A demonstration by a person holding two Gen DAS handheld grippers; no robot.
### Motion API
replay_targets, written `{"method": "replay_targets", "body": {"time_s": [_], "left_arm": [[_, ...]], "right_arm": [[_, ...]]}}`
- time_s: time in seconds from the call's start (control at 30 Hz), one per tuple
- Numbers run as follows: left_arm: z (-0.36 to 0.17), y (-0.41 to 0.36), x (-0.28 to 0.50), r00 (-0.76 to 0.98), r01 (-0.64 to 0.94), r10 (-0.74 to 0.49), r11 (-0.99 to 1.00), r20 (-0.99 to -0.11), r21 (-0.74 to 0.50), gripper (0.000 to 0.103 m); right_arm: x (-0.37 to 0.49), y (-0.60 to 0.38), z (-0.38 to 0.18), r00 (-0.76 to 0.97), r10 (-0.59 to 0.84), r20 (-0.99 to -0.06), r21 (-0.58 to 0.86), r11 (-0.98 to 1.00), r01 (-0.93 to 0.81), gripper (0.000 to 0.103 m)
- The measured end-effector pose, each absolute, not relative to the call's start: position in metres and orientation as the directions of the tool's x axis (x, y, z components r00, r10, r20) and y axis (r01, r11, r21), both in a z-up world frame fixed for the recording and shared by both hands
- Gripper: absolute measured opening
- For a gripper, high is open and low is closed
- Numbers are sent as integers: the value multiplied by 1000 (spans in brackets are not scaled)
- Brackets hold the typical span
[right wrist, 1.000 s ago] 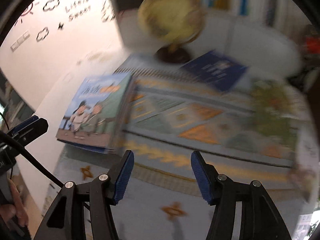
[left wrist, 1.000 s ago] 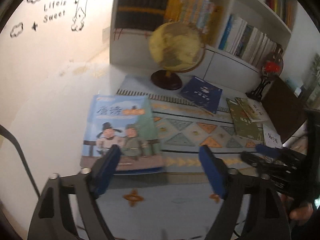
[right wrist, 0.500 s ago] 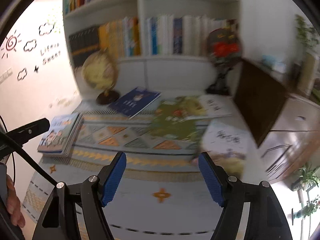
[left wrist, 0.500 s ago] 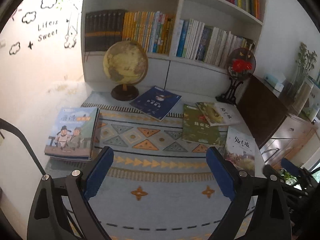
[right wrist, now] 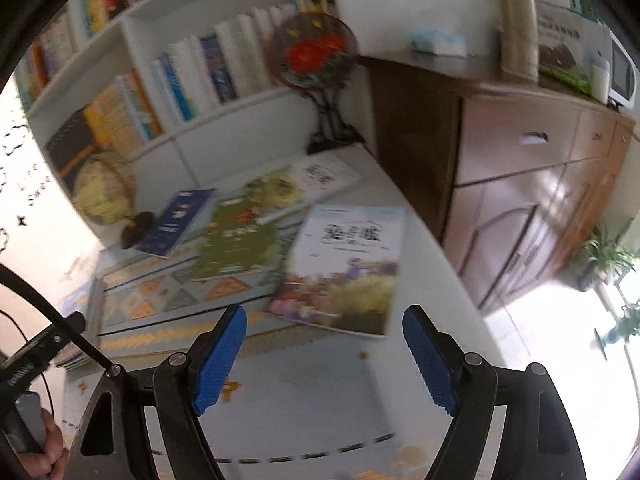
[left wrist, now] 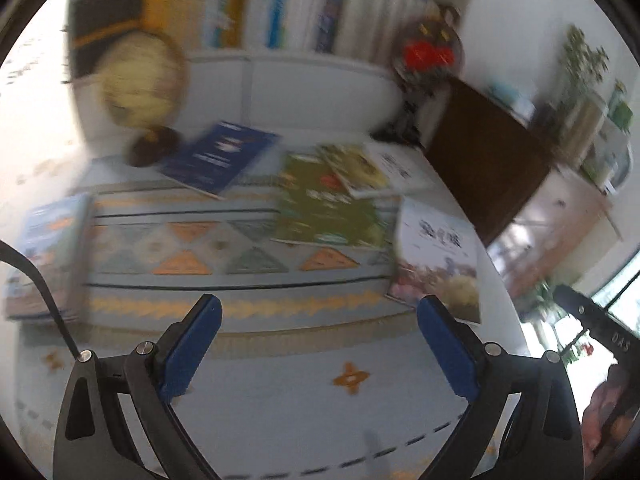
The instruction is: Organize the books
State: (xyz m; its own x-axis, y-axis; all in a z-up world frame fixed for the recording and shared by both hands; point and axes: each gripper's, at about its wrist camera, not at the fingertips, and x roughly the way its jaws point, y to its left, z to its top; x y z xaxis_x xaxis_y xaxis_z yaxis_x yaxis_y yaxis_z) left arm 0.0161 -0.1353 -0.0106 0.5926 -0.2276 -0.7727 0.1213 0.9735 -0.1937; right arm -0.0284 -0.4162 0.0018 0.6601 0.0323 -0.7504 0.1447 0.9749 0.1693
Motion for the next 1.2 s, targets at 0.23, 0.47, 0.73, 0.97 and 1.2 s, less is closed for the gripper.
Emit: {"method": "replay_targets", "body": {"time_s": [0.23,0.47,0.73,0.97,1.2], "left_arm": [[-48,-220,76,435,226,-327,941,-839,-251,98],[-91,-261,105,397,88,-335,941,-854,-328,96],[-121,-279,112,427,-94,-277,933,-861,-347,96],[-143,-274,137,420,-127,-273,927,-866,-354,94],[-143,-277,140,420,-93,-328,912,-846,-400,93]], "right_arm": [[19,-467,-25,587,46,-809,188,965,183,79],[76,-492,-76,505,137,-852,164,986,9,79],[141,-516,-134,311,304,-900,280,952,-122,64],[161,-508,-150,288,272,-918,238,960,-146,57],[174,-486,-152,256,247,-935,187,953,-237,57]]}}
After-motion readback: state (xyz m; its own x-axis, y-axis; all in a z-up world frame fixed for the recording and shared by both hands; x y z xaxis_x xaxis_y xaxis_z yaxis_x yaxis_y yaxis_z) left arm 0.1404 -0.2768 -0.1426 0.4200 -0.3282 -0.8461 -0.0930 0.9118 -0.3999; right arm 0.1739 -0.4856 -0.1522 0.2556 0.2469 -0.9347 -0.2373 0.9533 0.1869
